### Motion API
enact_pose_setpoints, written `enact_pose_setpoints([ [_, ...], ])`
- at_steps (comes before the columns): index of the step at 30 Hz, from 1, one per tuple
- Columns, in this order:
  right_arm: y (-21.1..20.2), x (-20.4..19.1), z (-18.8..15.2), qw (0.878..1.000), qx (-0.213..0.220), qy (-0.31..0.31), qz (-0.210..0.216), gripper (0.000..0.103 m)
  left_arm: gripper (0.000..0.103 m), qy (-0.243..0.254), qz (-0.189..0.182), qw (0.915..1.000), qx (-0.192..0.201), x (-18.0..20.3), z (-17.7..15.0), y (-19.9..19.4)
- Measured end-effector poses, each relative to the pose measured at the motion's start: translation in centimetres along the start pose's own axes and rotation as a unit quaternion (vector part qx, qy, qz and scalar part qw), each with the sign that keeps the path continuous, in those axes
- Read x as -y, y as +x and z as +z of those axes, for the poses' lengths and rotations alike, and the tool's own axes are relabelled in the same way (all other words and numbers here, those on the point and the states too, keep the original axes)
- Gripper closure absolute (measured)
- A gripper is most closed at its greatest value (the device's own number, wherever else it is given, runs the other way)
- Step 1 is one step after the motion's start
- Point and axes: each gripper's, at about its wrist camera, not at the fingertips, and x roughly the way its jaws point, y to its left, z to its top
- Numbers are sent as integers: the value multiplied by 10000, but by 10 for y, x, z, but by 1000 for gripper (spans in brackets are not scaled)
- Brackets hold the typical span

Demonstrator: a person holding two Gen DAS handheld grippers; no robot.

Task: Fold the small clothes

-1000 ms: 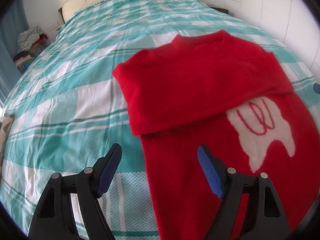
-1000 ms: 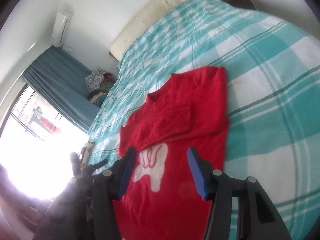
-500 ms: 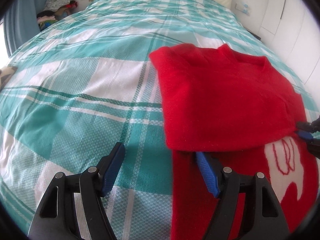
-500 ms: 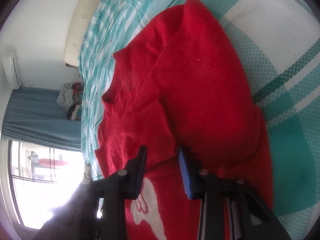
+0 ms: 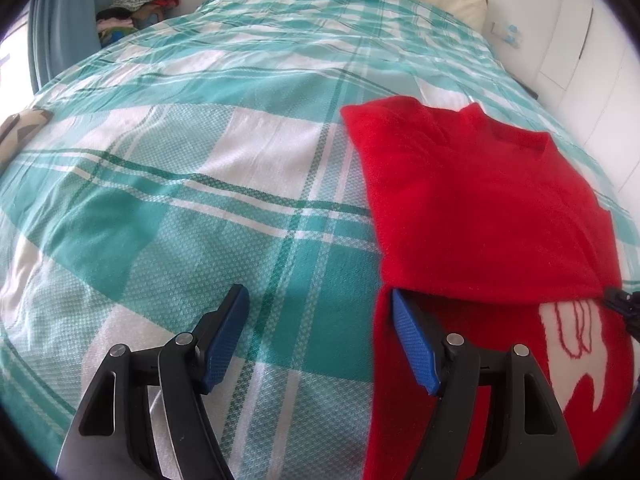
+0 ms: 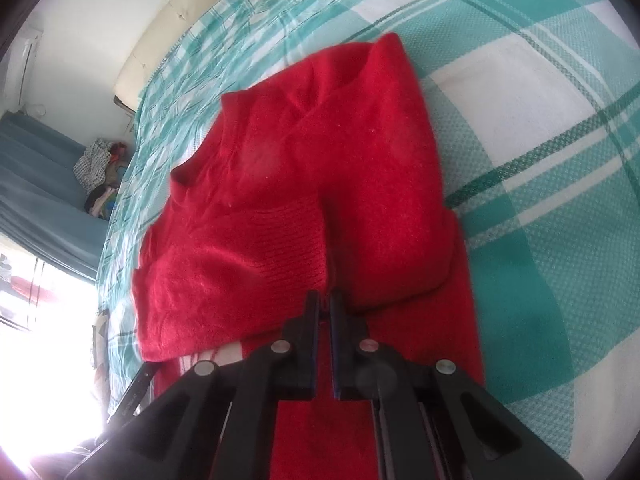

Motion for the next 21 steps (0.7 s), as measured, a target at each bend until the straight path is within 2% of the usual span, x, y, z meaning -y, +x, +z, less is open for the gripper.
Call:
enact_pose_setpoints([
  [4, -28, -1, -8, 9991, 146, -383, -68, 82, 25, 19, 75, 9999, 113, -9, -7, -28],
  [7, -59, -3, -22, 9940, 305, -1041, -158, 80, 20, 57, -129, 9995, 288, -8, -17, -61],
  [10, -85, -12, -51, 9821, 287, -1842, -268, 77, 12, 303, -388, 9978, 450, 10, -37, -94],
  [14, -102, -21, -107, 9640, 98, -2645, -267, 70, 12, 975, -761, 9922, 154, 56, -85, -113],
  [16, -105, -19, -135, 9576, -7, -2871, -223, 69, 12, 1286, -716, 9891, -94, 74, -114, -114],
  [18, -105, -17, -164, 9498, -146, -3103, -376, 69, 12, 1484, -520, 9867, -410, 84, -142, -111],
  [19, -103, -15, -177, 9436, -242, -3245, -615, 69, 12, 1544, -388, 9863, -431, 85, -155, -112],
  [21, -94, -6, -201, 9308, -419, -3432, -1184, 69, 12, 1719, -202, 9847, -220, 83, -174, -122],
])
